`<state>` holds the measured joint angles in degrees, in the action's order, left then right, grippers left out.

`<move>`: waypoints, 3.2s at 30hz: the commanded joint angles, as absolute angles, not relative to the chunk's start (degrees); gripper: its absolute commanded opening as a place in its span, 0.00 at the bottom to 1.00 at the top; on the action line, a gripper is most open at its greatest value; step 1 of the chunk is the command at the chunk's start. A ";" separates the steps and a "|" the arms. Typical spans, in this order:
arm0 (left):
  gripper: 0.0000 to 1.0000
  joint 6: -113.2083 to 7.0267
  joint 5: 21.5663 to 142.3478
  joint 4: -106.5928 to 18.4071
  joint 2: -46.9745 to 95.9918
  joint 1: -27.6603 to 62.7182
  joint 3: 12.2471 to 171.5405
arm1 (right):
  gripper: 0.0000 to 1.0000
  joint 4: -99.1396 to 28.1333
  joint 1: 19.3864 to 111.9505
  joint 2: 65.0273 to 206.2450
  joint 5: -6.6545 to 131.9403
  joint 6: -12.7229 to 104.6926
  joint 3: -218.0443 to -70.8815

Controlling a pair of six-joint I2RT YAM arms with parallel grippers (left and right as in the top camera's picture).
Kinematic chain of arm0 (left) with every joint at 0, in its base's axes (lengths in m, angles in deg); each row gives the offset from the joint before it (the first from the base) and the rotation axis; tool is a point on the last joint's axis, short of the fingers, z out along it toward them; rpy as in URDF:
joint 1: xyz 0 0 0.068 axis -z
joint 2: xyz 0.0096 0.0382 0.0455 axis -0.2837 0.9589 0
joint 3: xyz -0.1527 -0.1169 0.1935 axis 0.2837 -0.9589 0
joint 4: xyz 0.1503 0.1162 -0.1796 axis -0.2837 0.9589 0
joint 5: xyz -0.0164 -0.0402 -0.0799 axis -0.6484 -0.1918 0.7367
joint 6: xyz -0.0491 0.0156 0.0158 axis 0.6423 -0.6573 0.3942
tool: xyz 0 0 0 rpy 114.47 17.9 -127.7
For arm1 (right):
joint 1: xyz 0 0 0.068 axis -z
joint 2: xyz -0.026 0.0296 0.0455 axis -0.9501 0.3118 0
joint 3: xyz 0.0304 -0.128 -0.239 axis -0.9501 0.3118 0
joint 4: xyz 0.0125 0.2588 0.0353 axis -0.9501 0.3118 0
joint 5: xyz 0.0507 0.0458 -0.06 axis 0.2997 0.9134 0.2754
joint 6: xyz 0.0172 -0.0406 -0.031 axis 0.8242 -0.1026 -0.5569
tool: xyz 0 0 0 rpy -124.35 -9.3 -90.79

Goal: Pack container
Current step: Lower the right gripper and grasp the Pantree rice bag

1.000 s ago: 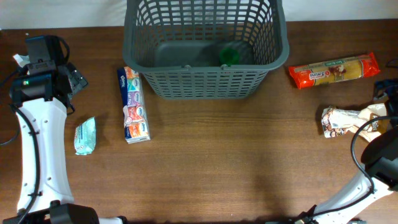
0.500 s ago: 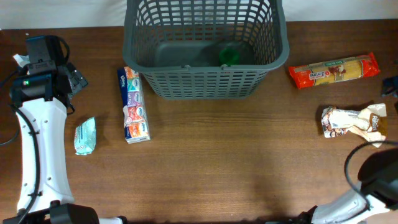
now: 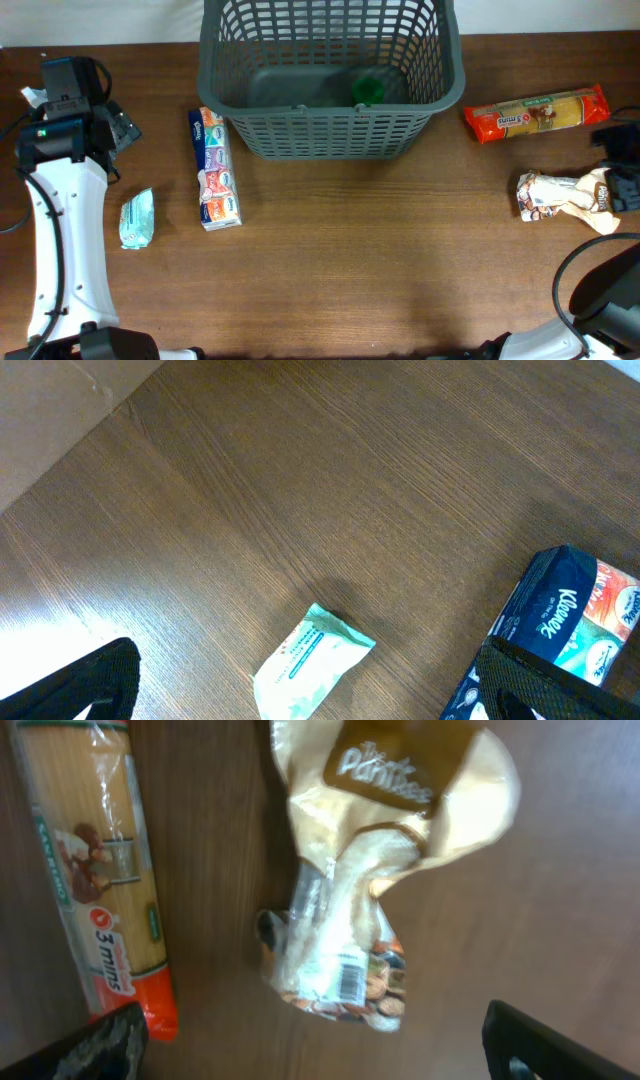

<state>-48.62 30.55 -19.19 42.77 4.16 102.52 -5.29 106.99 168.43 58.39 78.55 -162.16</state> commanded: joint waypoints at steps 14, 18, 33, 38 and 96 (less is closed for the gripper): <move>0.99 -49.12 30.64 -19.12 42.03 3.94 103.26 | 0.99 -7.01 106.66 172.78 52.69 87.47 -158.33; 1.00 -49.12 30.64 -19.12 42.03 3.94 103.26 | 0.99 -6.05 106.60 175.03 52.38 91.80 -158.31; 1.00 -49.12 30.62 -19.12 42.03 3.94 103.26 | 0.99 -10.53 100.61 179.58 48.97 98.38 -158.40; 1.00 -49.12 30.64 -19.12 42.03 3.94 103.26 | 0.99 -12.41 98.92 179.73 47.83 99.95 -158.40; 1.00 -49.12 30.64 -19.12 42.03 3.94 103.26 | 0.99 -12.04 103.99 189.24 47.94 95.71 -158.55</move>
